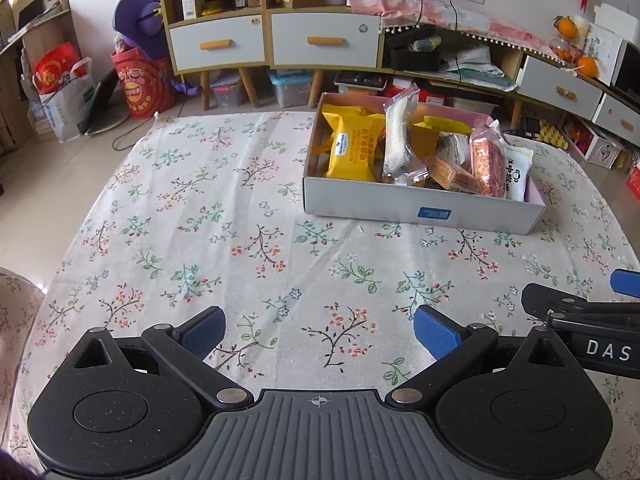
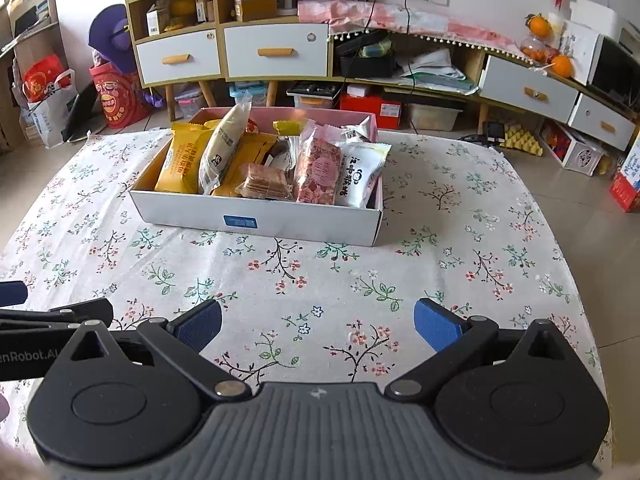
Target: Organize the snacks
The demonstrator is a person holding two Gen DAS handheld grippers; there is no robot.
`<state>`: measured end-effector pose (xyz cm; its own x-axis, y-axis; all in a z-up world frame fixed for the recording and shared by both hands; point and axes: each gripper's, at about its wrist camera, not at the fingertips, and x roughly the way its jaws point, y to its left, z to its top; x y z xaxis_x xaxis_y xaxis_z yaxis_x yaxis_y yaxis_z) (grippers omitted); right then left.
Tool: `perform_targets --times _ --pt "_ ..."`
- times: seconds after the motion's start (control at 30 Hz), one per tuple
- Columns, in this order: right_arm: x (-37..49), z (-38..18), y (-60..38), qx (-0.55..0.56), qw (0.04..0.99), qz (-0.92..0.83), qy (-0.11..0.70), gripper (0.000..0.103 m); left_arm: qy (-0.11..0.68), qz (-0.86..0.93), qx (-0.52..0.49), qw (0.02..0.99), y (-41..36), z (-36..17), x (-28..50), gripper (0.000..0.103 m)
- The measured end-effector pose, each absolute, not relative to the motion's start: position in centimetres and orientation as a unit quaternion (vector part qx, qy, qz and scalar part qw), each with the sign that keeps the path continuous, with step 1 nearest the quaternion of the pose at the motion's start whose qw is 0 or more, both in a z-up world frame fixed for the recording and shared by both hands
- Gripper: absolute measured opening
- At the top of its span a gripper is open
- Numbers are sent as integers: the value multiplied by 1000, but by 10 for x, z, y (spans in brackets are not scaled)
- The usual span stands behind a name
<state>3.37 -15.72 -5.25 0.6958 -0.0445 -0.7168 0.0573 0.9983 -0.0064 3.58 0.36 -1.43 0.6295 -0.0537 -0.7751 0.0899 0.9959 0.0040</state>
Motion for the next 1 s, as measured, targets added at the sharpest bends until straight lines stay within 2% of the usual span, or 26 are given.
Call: perform_targets --times 1.0 --pt "37 -54 -161 20 919 -29 392 103 431 -32 32 901 0 -18 37 101"
